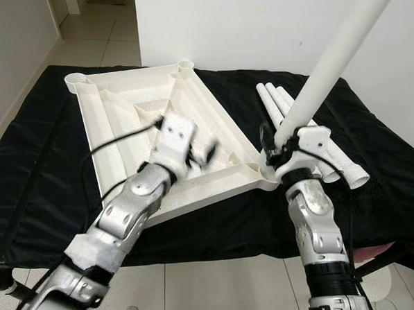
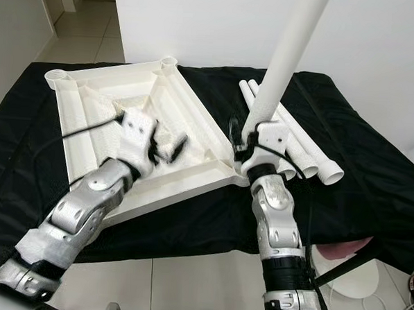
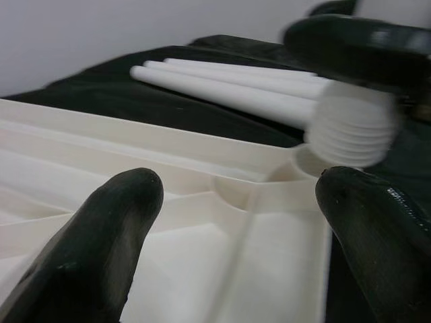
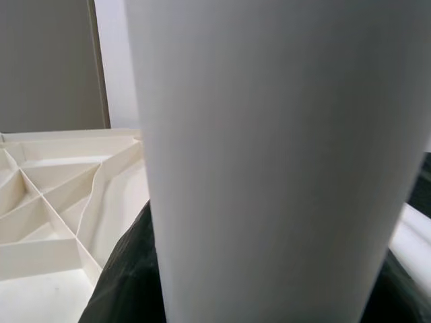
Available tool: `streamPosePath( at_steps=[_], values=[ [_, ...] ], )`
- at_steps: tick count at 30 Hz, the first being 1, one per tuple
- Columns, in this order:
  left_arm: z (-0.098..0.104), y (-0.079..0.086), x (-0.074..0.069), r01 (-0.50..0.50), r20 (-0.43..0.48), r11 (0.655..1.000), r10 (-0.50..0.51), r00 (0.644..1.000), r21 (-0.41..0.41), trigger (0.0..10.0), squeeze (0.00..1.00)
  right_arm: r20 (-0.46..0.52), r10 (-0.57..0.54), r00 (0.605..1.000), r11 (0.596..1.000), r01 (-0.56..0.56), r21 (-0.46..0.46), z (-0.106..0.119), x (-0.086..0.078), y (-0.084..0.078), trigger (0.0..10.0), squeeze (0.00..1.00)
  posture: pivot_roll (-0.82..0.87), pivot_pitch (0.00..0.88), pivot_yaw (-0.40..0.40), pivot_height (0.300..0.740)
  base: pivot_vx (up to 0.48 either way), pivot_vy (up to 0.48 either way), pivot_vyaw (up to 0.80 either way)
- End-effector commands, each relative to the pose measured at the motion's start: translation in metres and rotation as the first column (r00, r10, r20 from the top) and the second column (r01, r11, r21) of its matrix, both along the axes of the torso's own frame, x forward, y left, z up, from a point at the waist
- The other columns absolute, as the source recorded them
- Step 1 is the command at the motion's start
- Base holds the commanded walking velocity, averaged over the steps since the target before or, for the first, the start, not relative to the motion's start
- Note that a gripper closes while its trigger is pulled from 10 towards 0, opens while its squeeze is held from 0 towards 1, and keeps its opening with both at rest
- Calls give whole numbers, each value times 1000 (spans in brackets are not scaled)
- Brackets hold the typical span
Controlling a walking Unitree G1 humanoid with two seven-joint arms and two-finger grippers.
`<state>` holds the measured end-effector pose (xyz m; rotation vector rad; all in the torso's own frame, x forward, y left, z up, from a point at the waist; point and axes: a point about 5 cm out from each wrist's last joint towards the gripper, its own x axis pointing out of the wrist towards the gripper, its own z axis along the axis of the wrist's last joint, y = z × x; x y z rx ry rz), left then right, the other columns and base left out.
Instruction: Building children table
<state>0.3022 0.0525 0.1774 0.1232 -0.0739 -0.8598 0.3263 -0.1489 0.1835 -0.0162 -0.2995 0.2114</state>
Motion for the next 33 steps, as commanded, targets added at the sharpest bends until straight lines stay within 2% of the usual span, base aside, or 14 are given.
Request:
streamPosePath(
  at_steps=[1,13,14,17,23,24,33],
  values=[
    [-1,0,-3,34,27,999,-35,999,34,10000,0,8,7,1000,1000,-7,-12,1,3,1,10000,0,38,42,-33,740,0,0,0],
    [-11,-5,-13,109,30,991,-112,993,79,10000,0,-17,-23,1000,999,22,-45,-3,16,-12,10000,0,34,46,-31,740,0,0,0],
    [-14,-8,-14,139,27,985,-142,989,105,10000,0,-33,-40,999,998,38,-55,-7,17,-18,10000,0,34,46,-31,740,0,0,0],
    [-16,-11,-14,146,19,982,-149,989,118,10000,0,-56,-50,997,997,46,-67,-13,18,-22,10000,0,34,46,-31,740,0,0,0],
    [-15,-13,-15,156,7,981,-158,987,119,10000,0,-88,-46,995,996,39,-82,-24,17,-23,10000,0,36,40,-26,740,0,0,0],
    [-14,-13,-17,177,0,977,-179,984,121,10000,0,-126,-39,991,995,27,-99,-37,16,-24,10000,0,38,37,-29,740,0,0,0],
    [-16,-12,-25,220,-6,966,-222,975,136,10000,0,-162,13,987,990,-36,-137,-53,15,-20,10000,0,54,36,-28,740,0,0,0]
  ],
)
